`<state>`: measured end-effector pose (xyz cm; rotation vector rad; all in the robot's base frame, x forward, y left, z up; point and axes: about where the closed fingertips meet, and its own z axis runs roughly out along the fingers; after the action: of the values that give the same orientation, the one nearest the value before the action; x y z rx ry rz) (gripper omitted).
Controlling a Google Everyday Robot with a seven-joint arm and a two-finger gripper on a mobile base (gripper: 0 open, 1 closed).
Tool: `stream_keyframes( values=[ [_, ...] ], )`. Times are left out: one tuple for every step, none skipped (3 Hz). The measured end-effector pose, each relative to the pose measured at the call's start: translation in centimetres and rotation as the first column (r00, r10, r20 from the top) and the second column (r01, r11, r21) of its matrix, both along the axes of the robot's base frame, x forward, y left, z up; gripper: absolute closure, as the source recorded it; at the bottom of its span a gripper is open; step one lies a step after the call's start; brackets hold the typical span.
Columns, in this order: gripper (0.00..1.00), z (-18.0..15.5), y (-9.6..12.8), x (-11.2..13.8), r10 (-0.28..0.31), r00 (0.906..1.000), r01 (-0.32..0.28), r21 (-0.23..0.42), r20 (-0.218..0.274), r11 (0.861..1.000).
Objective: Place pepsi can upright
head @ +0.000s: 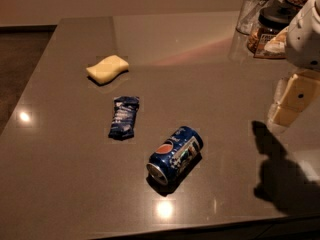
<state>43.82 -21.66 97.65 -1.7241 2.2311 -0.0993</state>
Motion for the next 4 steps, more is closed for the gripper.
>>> stream_keyframes(
  values=[
    [0.00, 0.0, 0.0, 0.0, 0.000, 1.0000, 0.000, 0.000, 0.000, 1.000],
    [0.00, 0.2, 0.7, 0.1, 0.024, 0.9997, -0.024, 0.011, 0.004, 1.000],
    [0.00, -0.2, 3.8, -0.3, 0.147, 0.9891, -0.147, 0.009, 0.005, 0.989],
    [0.00, -1.6, 8.0, -1.7, 0.351, 0.9361, -0.352, -0.017, -0.012, 0.936]
  ],
)
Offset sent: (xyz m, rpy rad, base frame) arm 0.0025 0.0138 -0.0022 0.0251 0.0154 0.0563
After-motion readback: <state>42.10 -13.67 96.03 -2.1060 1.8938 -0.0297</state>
